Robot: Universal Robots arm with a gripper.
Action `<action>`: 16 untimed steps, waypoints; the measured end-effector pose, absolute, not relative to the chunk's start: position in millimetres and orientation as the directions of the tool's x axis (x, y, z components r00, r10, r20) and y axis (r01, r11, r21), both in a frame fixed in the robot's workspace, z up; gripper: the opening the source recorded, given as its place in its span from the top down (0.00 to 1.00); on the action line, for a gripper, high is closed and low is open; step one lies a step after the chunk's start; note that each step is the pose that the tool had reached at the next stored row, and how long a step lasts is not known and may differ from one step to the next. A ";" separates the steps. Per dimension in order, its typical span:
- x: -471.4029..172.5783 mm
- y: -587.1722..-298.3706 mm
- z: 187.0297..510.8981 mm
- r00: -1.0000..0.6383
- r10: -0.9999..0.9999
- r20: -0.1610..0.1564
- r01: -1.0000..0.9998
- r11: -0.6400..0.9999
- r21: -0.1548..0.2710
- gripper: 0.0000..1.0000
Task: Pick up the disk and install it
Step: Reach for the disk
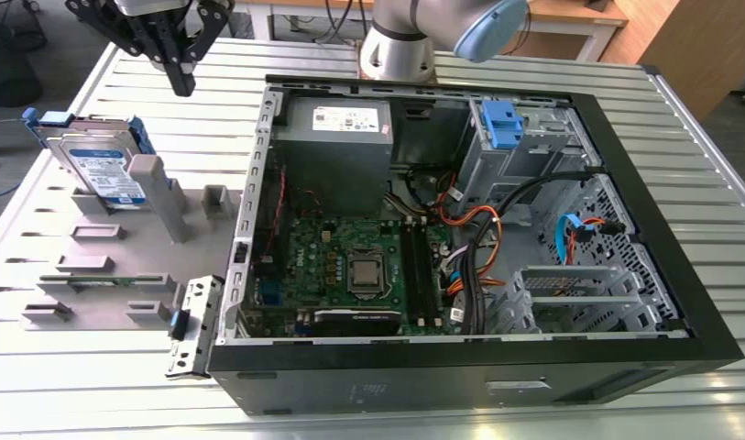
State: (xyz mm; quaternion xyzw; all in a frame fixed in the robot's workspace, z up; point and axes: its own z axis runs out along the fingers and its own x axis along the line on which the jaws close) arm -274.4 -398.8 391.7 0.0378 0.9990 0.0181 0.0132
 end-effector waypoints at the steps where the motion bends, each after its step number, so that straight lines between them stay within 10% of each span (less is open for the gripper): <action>1: -274.9 -398.8 391.8 -0.997 0.076 -0.025 0.075 0.996 0.037 0.89; 16: -285.7 -398.8 391.8 -0.997 0.076 -0.025 0.075 0.996 0.037 0.89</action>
